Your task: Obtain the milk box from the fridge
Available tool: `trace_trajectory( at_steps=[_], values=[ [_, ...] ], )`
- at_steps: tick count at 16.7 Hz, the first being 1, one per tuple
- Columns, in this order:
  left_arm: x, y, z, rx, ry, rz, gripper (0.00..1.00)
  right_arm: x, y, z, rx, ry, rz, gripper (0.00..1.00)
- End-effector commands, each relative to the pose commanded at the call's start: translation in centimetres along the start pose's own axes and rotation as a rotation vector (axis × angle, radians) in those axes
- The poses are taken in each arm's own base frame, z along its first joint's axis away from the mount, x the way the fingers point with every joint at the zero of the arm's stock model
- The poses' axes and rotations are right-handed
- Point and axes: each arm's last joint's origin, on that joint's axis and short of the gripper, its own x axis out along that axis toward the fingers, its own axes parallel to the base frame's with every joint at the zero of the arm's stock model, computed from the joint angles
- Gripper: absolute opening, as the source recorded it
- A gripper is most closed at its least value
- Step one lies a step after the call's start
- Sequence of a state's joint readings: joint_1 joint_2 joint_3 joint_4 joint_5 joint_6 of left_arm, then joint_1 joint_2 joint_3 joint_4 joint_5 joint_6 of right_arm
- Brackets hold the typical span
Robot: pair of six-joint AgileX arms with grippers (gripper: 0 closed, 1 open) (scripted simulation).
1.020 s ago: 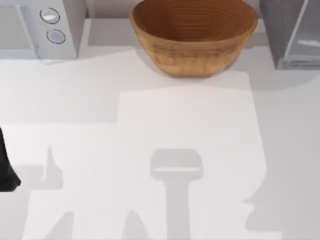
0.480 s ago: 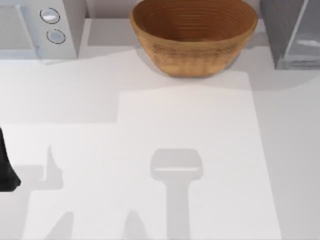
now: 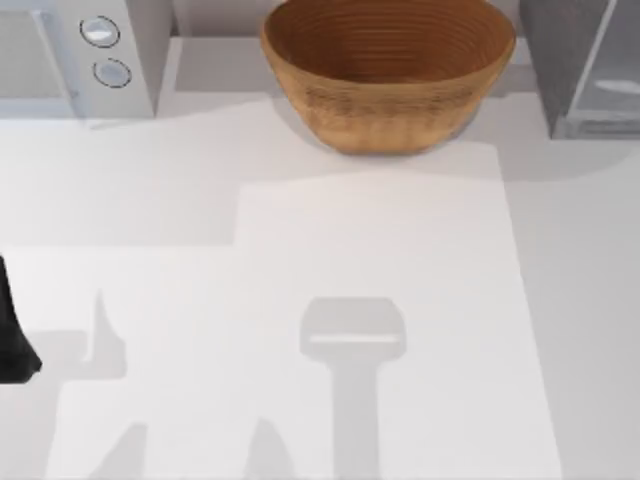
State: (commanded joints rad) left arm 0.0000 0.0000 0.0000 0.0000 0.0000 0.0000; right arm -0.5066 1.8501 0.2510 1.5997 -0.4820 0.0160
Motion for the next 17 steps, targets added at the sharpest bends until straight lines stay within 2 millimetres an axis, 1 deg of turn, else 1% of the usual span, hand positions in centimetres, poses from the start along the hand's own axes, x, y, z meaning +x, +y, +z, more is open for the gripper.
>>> trace_trajectory(
  at_steps=[2,5,8,10,11,13,17],
  values=[
    [0.0,0.0,0.0,0.0,0.0,0.0,1.0,2.5,-0.5,-0.4,-0.002,-0.001,-0.006,1.0],
    [0.0,0.0,0.0,0.0,0.0,0.0,1.0,7.8,-1.0,-1.1,-0.007,-0.012,-0.01,1.0],
    [0.0,0.0,0.0,0.0,0.0,0.0,1.0,13.2,-0.5,-1.9,-0.012,-0.026,-0.008,1.0],
    [0.0,0.0,0.0,0.0,0.0,0.0,1.0,15.8,0.2,-2.6,-0.01,-0.021,-0.007,1.0],
    [0.0,0.0,0.0,0.0,0.0,0.0,1.0,16.7,0.6,-3.0,-0.009,-0.016,-0.007,1.0],
    [0.0,0.0,0.0,0.0,0.0,0.0,1.0,17.7,1.1,-3.3,-0.008,-0.008,-0.006,1.0],
    [0.0,0.0,0.0,0.0,0.0,0.0,1.0,17.6,1.0,-3.2,-0.008,-0.01,-0.009,1.0]
  ],
)
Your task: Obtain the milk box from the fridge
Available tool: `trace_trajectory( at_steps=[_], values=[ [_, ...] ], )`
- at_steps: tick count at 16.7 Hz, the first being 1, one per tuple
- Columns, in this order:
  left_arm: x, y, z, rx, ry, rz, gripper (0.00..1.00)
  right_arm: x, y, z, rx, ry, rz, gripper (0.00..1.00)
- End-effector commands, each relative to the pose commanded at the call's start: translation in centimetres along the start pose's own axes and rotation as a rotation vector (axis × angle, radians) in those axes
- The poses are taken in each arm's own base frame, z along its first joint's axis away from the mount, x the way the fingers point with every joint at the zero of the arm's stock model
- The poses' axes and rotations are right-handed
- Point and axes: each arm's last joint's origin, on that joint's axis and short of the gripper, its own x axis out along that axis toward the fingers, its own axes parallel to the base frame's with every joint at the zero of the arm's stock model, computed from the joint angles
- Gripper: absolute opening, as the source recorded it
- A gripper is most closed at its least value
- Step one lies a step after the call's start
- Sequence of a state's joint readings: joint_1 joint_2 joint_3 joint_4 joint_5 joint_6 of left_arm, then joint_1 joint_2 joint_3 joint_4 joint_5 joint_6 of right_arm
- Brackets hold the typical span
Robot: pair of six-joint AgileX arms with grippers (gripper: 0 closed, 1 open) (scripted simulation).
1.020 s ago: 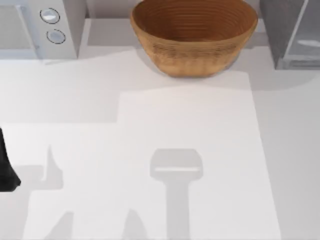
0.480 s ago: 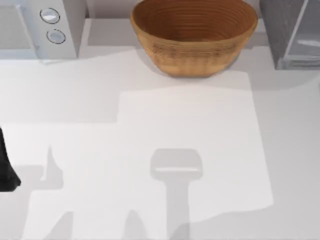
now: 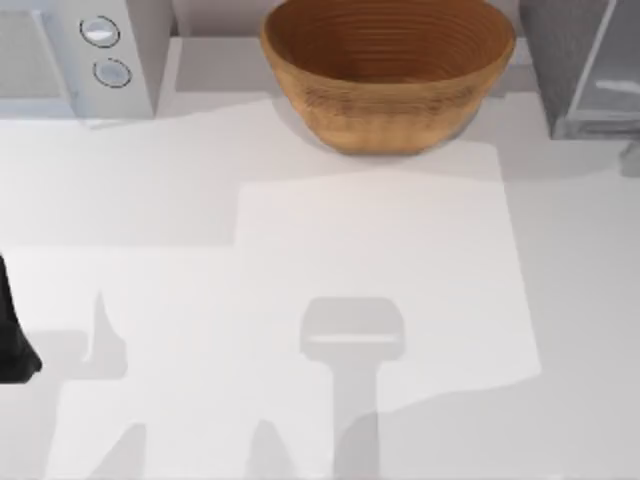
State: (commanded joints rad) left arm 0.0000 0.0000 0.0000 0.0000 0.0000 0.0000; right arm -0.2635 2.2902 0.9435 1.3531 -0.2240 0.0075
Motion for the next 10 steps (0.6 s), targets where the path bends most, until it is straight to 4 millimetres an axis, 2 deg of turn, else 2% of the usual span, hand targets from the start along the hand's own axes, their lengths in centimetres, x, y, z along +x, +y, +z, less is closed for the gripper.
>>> trace_trajectory(
  at_steps=[3,8,10],
  values=[
    [0.0,0.0,0.0,0.0,0.0,0.0,1.0,0.9,0.1,-0.3,0.002,0.009,0.003,1.0],
    [0.0,0.0,0.0,0.0,0.0,0.0,1.0,5.2,0.1,-0.1,-0.001,-0.004,0.003,1.0],
    [0.0,0.0,0.0,0.0,0.0,0.0,1.0,6.0,0.2,-0.1,0.0,0.002,0.003,1.0]
  ],
)
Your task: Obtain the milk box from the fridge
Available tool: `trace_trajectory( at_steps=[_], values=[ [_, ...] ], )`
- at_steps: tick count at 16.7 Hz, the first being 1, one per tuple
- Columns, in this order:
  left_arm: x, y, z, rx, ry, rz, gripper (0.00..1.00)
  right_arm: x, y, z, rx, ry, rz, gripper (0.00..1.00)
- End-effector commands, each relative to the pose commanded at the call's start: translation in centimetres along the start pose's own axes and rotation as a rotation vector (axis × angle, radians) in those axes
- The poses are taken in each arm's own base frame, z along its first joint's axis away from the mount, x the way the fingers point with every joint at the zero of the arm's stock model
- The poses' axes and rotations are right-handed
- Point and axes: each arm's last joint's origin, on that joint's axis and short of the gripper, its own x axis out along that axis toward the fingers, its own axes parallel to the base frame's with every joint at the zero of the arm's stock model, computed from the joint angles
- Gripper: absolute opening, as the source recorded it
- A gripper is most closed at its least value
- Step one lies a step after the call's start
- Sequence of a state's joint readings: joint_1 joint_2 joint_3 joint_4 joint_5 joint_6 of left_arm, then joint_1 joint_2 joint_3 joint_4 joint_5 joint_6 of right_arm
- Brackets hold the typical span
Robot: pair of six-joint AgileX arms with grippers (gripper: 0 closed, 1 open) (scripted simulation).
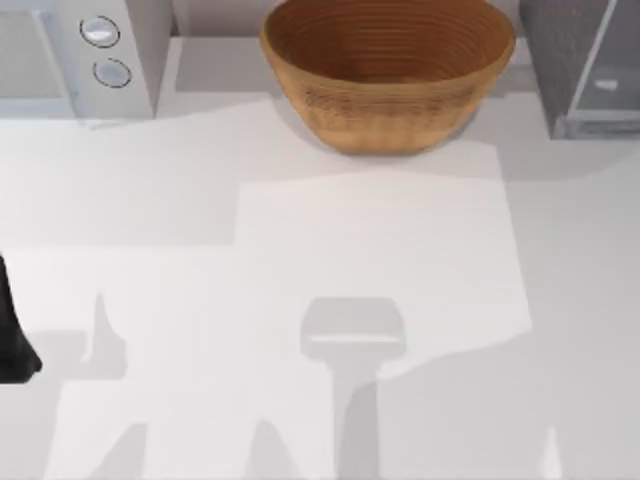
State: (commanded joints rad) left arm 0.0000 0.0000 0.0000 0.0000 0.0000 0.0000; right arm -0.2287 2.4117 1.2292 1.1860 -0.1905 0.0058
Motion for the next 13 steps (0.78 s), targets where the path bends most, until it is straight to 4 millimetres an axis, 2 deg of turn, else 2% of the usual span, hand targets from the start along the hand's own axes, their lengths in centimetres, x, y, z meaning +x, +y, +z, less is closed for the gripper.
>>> trace_trajectory(
  at_steps=[4,13],
  values=[
    [0.0,0.0,0.0,0.0,0.0,0.0,1.0,0.1,0.02,0.0,0.0,0.001,0.0,1.0],
    [0.0,0.0,0.0,0.0,0.0,0.0,1.0,0.1,0.02,0.0,0.0,0.001,0.0,0.32]
  ],
)
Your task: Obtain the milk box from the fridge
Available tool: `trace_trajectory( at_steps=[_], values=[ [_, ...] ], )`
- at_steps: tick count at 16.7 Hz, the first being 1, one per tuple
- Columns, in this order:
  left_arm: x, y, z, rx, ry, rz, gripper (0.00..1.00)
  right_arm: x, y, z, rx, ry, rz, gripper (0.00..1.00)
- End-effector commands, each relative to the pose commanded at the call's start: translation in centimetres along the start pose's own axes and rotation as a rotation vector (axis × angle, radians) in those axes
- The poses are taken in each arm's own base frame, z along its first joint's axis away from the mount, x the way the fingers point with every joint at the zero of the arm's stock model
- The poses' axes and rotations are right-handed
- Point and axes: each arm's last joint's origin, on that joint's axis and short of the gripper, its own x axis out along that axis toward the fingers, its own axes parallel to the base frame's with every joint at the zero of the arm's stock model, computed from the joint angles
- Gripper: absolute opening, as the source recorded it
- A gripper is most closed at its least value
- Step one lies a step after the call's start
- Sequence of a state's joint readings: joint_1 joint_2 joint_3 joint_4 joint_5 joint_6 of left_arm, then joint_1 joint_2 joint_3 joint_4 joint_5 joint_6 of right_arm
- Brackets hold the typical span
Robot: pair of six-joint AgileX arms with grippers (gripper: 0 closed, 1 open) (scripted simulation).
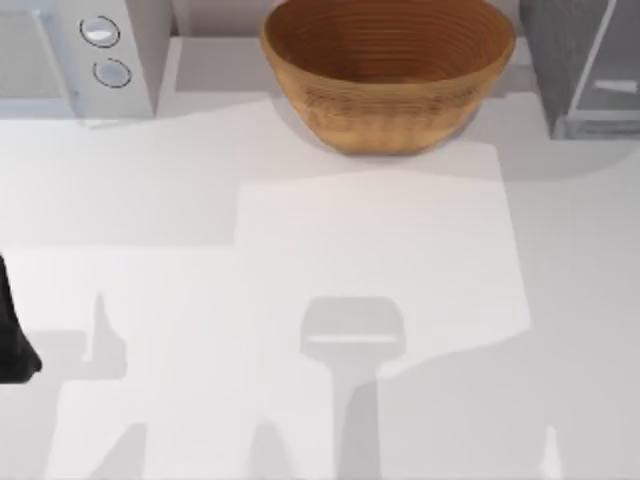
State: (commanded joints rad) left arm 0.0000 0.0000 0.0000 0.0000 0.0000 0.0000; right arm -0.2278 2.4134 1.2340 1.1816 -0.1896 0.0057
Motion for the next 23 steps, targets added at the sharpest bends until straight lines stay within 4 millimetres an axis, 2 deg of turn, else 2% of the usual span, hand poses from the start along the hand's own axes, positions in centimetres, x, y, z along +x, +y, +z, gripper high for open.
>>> trace_trajectory(
  at_steps=[4,5,14,16,20,23],
  values=[
    [0.0,0.0,0.0,0.0,0.0,0.0,1.0,0.0,0.0,0.0,0.0,0.0,0.0,0.02],
    [0.0,0.0,0.0,0.0,0.0,0.0,1.0,0.0,0.0,0.0,0.0,0.0,0.0,0.0],
    [0.0,0.0,0.0,0.0,0.0,0.0,1.0,0.0,-0.1,0.2,0.002,0.0,-0.003,0.0],
    [0.0,0.0,0.0,0.0,0.0,0.0,1.0,0.0,-0.1,1.1,0.004,0.005,-0.003,0.0],
    [0.0,0.0,0.0,0.0,0.0,0.0,1.0,0.0,-0.2,4.5,0.001,-0.001,-0.004,0.0],
    [0.0,0.0,0.0,0.0,0.0,0.0,1.0,0.0,-0.2,5.1,0.001,-0.001,-0.003,0.0]
  ],
)
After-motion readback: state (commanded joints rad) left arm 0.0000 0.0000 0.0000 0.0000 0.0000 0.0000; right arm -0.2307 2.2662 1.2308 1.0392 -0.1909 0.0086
